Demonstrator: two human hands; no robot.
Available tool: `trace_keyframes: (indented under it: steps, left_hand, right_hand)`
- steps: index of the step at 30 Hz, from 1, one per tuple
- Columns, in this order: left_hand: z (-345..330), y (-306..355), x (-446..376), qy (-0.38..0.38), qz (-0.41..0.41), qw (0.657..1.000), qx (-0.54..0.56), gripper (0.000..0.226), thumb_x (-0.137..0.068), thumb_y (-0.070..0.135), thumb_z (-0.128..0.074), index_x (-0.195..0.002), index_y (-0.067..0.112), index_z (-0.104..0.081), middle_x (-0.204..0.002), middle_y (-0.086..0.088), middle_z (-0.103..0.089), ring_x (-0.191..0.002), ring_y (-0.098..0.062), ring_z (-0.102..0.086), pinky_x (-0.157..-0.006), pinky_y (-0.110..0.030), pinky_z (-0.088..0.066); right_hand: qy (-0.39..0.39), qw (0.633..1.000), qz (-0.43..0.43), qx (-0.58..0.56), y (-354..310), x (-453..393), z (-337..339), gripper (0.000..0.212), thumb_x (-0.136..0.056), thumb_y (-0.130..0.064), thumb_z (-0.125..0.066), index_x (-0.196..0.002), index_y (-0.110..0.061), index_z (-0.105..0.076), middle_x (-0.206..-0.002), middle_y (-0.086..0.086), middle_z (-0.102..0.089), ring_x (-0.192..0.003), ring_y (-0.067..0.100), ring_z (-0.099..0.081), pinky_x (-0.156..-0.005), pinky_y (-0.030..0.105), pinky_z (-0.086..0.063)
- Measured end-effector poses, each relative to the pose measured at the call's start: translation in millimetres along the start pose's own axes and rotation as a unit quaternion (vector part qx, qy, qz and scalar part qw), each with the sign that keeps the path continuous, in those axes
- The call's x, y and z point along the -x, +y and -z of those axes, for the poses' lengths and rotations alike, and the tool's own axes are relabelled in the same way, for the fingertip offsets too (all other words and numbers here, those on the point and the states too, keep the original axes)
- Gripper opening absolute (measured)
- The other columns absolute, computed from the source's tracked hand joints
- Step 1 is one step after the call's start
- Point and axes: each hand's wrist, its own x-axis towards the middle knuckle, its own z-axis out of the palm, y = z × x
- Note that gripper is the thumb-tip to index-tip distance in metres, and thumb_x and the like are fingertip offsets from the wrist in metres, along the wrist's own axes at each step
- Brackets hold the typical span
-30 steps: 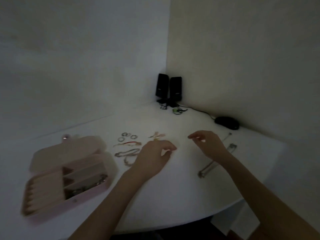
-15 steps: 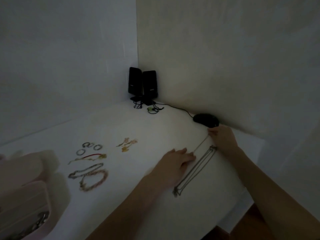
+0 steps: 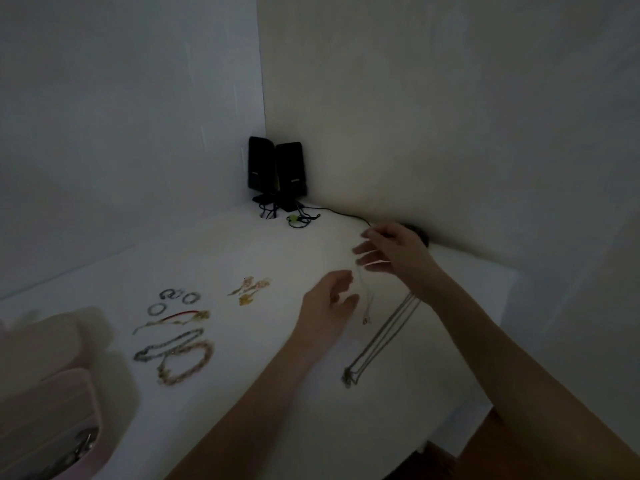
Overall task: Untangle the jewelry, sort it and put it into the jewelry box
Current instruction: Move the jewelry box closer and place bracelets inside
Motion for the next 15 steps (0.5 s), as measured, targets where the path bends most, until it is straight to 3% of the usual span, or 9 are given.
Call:
trace_keyframes:
  steps: [2,3,5,7,10,15]
  left_hand:
    - [3,6,2,-0.022,0.032,0.994,0.101,0.025,-0.087,0.008,-0.063,-0.109,0.019,-0.058,-0.101,0.008,-0.064,-0.096,-0.006,-0.061,-0.089,-0.017,-0.046]
    - [6,8,5,-0.035,0.034,0.989,0.142,0.017,-0.088,0.007,-0.060,-0.101,0.017,-0.060,-0.089,0.005,-0.067,-0.086,-0.007,-0.064,-0.084,-0.022,-0.049]
    - [12,16,12,-0.056,0.026,0.989,0.132,0.020,-0.095,0.002,-0.046,-0.090,0.013,-0.063,-0.062,0.004,-0.062,-0.058,-0.005,-0.061,-0.065,-0.019,-0.049]
    - [23,20,24,-0.055,0.025,0.994,0.090,0.029,-0.098,0.004,-0.039,-0.087,0.014,-0.064,-0.051,0.008,-0.052,-0.045,-0.001,-0.050,-0.059,-0.021,-0.048]
    - [51,24,48,-0.036,0.012,0.998,0.055,0.026,-0.098,0.007,-0.043,-0.088,0.015,-0.066,-0.055,0.006,-0.052,-0.047,-0.001,-0.050,-0.057,-0.019,-0.048]
    - [111,26,93,0.004,-0.012,1.000,-0.029,0.020,-0.092,0.006,-0.054,-0.083,0.017,-0.068,-0.064,0.003,-0.065,-0.053,-0.014,-0.064,-0.057,-0.024,-0.052]
  right_hand:
    - [-0.053,0.998,0.017,-0.014,-16,12,-17,0.016,-0.099,-0.017,-0.045,-0.095,-0.010,-0.059,-0.081,0.008,-0.072,-0.071,0.020,-0.069,-0.062,0.027,-0.055]
    - [-0.062,0.998,0.027,-0.019,-21,16,-23,0.016,-0.100,-0.017,-0.044,-0.094,-0.011,-0.058,-0.078,0.007,-0.072,-0.070,0.020,-0.069,-0.061,0.027,-0.055]
    - [-0.042,0.998,0.045,-0.022,-27,22,-31,0.017,-0.101,-0.017,-0.042,-0.093,-0.013,-0.056,-0.070,0.004,-0.068,-0.065,0.016,-0.065,-0.058,0.025,-0.053]
    - [0.010,0.998,0.057,-0.011,-30,24,-33,0.017,-0.101,-0.017,-0.040,-0.091,-0.017,-0.054,-0.066,0.001,-0.061,-0.060,0.011,-0.059,-0.057,0.024,-0.049]
    - [0.054,0.997,0.048,0.020,-27,27,-35,0.018,-0.101,-0.018,-0.041,-0.089,-0.021,-0.054,-0.064,-0.003,-0.056,-0.057,0.007,-0.052,-0.057,0.023,-0.045]
    - [0.024,0.999,0.028,-0.018,-22,40,-65,0.020,-0.101,-0.016,-0.040,-0.088,-0.018,-0.056,-0.064,-0.001,-0.051,-0.053,0.009,-0.047,-0.054,0.024,-0.046]
